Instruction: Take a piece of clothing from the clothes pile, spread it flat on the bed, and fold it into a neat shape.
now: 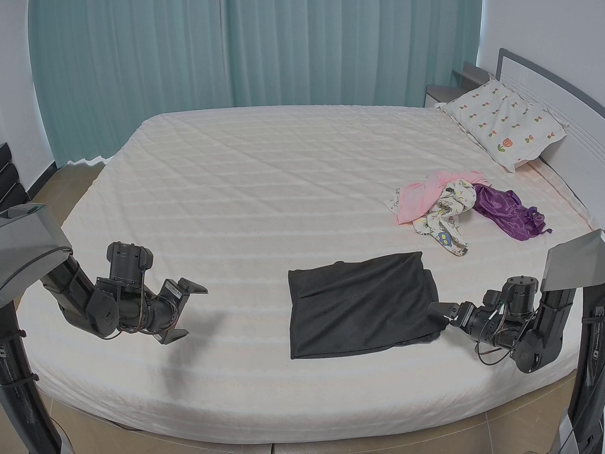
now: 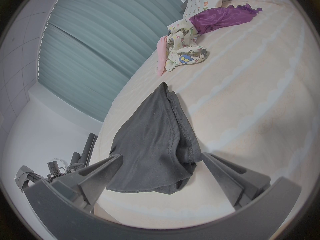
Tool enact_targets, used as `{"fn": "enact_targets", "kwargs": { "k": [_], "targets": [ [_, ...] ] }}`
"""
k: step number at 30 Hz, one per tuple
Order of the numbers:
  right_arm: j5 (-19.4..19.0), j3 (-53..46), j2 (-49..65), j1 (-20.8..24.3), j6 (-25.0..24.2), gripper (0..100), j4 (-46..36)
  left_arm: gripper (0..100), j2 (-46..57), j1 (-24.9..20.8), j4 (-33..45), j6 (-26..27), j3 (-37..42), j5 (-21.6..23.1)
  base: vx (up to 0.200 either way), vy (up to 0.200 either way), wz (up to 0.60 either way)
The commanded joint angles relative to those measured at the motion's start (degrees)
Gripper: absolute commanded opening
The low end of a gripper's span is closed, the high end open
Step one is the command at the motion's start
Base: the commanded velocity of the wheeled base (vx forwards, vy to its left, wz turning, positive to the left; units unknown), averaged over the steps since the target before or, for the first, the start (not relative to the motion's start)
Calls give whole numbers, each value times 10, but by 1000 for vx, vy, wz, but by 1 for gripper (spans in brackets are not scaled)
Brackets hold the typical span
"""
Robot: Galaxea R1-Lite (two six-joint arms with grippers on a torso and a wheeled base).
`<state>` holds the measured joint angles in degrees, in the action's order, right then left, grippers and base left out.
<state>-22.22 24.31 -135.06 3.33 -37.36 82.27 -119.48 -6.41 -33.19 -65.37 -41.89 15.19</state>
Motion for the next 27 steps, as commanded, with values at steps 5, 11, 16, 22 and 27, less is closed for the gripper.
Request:
{"fn": "enact_targets", "kwargs": {
  "k": [5, 11, 16, 22, 27],
  "targets": [
    [0, 25, -39, 8, 0, 0, 2, 100, -1, 0, 0, 0, 0, 0, 0, 0, 0],
    [3, -3, -30, 4, 0, 0, 4, 100, -1, 0, 0, 0, 0, 0, 0, 0, 0],
    [3, -25, -17, -3, 0, 0, 4, 100, -1, 0, 0, 0, 0, 0, 0, 0, 0],
    [3, -43, -1, -6, 2, 0, 4, 100, -1, 0, 0, 0, 1, 0, 0, 0, 0],
    [3, -51, -6, -13, 30, 0, 0, 100, -1, 0, 0, 0, 1, 0, 0, 0, 0]
  ]
}}
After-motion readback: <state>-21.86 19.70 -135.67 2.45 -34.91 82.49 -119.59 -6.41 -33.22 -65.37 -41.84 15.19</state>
